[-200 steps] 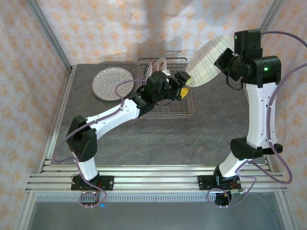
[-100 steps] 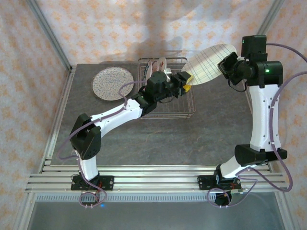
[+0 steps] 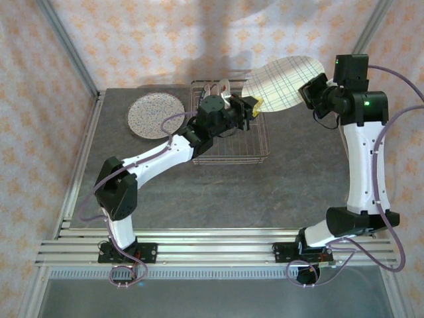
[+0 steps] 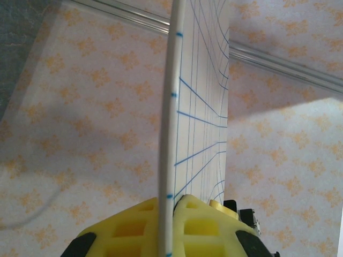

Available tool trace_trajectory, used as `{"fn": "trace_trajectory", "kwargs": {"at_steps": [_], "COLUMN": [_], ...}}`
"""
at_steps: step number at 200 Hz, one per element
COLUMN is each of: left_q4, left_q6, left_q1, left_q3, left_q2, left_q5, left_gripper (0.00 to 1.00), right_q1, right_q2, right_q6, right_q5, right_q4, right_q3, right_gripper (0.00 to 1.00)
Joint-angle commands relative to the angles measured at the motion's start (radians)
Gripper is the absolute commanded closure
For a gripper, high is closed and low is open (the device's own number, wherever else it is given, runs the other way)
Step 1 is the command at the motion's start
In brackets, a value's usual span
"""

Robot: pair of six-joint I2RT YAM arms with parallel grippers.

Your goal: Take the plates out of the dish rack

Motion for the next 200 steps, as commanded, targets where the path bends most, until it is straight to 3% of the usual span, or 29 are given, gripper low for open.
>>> {"fn": "trace_trajectory", "kwargs": {"at_steps": [1,26,57,116,146,169,200], "left_q4": [0.023,0.04,0.069,-0.001,-0.035,-0.061,-0.099], "left_q6": [0.156,0.192,0.234,0.306,0.324,0.336,0.353], "left_q1": [0.011,0.025,0.044,0.091,0.129,0.173,0.256], "left_q3": [0.007,0.023,0.048,0.049,0.014,-0.016,-0.066], "left_q2": [-0.056,-0.07,-0.085,-0.145,-0.19,-0.232,-0.301], "left_q5": [0.034,0.046,0.062,0.077,0.082,0.089,0.098], "left_gripper": [1.0,1.0,1.0,1.0,1.0,1.0,1.0], "right_q1": [0.0,0.001,0.0,0.011,0.032,0.076,0.195], "right_q2": [-0.042,-0.058,-0.095,-0.237,-0.311,-0.363,-0.374], "right_q6": [-0.044,-0.074,-0.095,-0.149,-0.217,-0.299,-0.493], "right_q5": [0.023,0.042,0.072,0.123,0.056,-0.012,-0.014], "right_q4": [0.03,0.004,-0.013,0.136,0.297,0.443,0.482], "right_q3": [-0.007,-0.001,-0.015,-0.131,-0.201,-0.269,-0.289], "right_gripper": [0.92,0.6,0.39,0.3,0.28,0.28,0.28]}}
